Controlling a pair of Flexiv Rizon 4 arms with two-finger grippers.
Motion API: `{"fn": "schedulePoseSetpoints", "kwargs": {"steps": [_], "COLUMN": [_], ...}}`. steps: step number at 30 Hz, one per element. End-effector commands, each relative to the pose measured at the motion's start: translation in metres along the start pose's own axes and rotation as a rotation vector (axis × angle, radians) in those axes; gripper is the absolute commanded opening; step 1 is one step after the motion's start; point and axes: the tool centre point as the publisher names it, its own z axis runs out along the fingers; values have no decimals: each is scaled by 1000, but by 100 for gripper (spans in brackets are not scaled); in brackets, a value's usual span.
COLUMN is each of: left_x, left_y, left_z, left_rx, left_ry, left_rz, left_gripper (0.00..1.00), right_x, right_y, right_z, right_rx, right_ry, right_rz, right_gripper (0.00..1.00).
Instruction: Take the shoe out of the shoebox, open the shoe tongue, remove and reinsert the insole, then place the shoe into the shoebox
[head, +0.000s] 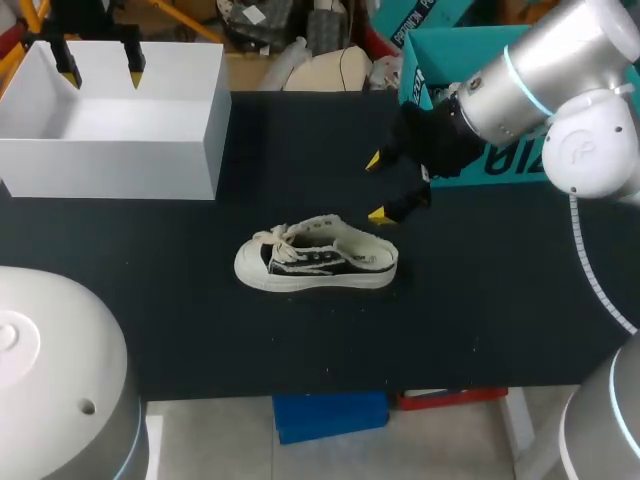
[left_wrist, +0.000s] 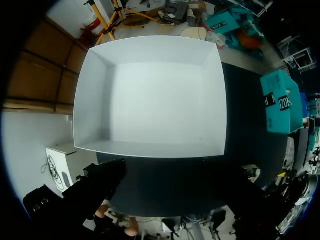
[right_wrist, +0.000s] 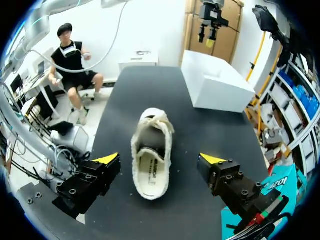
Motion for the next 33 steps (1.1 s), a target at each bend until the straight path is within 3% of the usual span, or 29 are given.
{"fn": "schedulePoseSetpoints", "kwargs": {"steps": [1,9,15,33], "left_x": [0,0,0,0], "left_y": [1,1,1,1], "left_z": [-1,-1,-1,-1], "left_rx": [0,0,0,0], "left_ry": [-2,-2,-2,-2], "left_rz": [-2,-2,-2,-2], "left_gripper": [100,100,100,100], "right_x": [16,9,1,8], "right_y": [-27,-67,-85,-100], "right_z": [0,18,41,100], "right_rx": [-72,-123,-177,-248], "right_ry": [-23,1,14,27], "right_rz": [-1,29,33,83], "right_gripper": [100,100,100,100]}}
